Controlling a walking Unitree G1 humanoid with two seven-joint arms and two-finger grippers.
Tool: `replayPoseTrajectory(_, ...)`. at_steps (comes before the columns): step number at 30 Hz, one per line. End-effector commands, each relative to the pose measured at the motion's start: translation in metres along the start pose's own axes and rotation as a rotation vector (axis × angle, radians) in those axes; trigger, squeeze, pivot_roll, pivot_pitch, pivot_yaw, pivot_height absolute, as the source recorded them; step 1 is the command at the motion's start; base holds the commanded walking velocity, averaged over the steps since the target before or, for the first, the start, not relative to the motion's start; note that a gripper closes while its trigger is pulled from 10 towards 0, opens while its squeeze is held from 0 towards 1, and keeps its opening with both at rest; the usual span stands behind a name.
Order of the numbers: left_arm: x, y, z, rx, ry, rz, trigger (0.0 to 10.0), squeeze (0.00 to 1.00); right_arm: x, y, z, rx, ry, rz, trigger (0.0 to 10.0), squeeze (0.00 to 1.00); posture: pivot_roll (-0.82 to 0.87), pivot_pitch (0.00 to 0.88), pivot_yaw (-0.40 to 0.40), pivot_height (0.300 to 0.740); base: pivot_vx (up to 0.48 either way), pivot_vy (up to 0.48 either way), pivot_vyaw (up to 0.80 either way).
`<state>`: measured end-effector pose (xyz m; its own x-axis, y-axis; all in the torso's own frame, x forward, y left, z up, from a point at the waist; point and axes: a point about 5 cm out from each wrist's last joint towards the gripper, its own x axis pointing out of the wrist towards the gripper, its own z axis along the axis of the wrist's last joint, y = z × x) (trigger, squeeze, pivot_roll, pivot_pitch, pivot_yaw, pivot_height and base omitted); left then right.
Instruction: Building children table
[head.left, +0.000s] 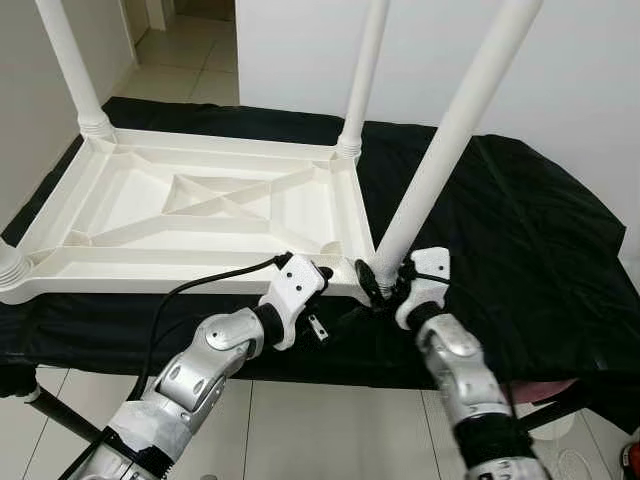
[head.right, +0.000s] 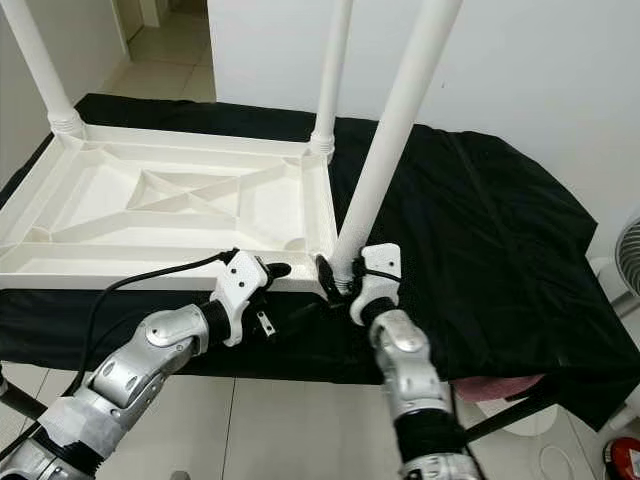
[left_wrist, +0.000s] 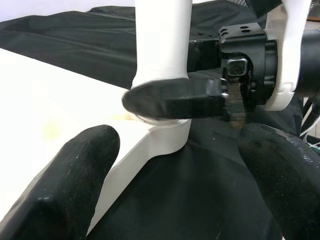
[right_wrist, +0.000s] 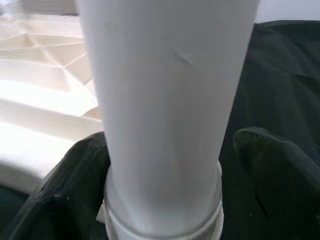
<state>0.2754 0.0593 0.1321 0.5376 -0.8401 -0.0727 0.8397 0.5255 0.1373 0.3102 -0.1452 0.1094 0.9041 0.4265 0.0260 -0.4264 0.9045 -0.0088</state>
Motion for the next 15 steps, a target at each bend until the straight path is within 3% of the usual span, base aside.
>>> replayPoseTrajectory(1,0.002,-0.005,0.000,0.018,0.006,-0.123,10.0,0.00,0.001,-0.003,0.001,-0.018,-0.002,0.062,10.0,0.00,-0.03,0.000,-0.085,0.740,0.000,0.000,0.00)
replayPoseTrajectory(7,0.003,-0.003,0.002,0.025,0.003,-0.125,10.0,0.00,0.010,-0.014,0.009,-0.086,0.003,0.210,10.0,0.00,-0.03,0.000,-0.083,0.740,0.000,0.000,0.00)
replayPoseTrajectory(15,0.003,-0.005,0.001,0.032,0.012,-0.138,10.0,0.00,0.029,-0.013,0.017,-0.142,0.033,0.320,10.0,0.00,-0.02,0.000,-0.083,0.740,0.000,0.000,0.00)
